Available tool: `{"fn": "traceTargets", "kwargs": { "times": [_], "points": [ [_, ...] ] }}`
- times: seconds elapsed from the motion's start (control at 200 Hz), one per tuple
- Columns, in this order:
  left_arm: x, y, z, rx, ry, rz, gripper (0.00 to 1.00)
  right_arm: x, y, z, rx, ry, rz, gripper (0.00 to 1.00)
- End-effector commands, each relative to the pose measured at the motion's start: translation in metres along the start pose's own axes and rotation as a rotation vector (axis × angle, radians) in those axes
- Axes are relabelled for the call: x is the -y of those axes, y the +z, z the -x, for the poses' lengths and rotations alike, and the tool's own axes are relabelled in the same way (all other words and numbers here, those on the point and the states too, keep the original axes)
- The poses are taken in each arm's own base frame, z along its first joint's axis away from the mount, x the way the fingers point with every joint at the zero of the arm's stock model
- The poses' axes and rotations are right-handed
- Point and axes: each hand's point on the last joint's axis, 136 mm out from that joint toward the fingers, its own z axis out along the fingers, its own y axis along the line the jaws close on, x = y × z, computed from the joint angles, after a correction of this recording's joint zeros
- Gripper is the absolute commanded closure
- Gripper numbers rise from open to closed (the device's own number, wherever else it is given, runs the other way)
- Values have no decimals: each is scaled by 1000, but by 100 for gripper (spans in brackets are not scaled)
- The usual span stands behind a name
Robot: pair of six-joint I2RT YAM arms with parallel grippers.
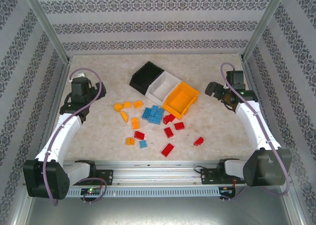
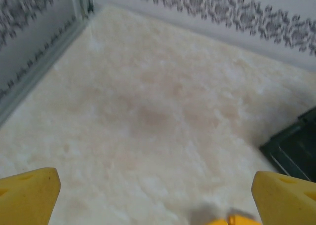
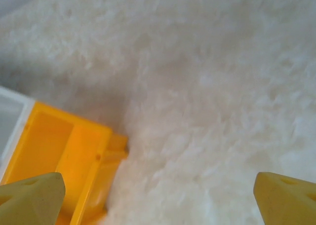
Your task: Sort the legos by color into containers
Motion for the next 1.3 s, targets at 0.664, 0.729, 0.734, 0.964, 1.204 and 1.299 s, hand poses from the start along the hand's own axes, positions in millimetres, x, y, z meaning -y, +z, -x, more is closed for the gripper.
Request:
{"fn": "traceTargets", "kwargs": {
  "times": [0.664, 0.729, 0.734, 0.964, 1.204, 1.299],
  "points": [
    [69, -14, -125, -500, -25, -200, 0, 39, -3, -229, -527, 456, -210, 18],
    [72, -14, -127, -504, -16, -203, 0, 37, 4, -232, -524, 488, -201, 19],
    [73, -14, -127, -505, -14, -203, 0, 37, 4, -232, -524, 490, -201, 19],
    [71, -18, -122, -493, 22, -190, 0, 28, 19, -231, -522, 470, -207, 20],
    [67, -18, -127, -503, 40, -184, 0, 24, 30, -238, -538, 469, -221, 29],
    [65, -19, -130, -505, 41, -181, 0, 23, 31, -239, -540, 465, -224, 33]
  ]
}}
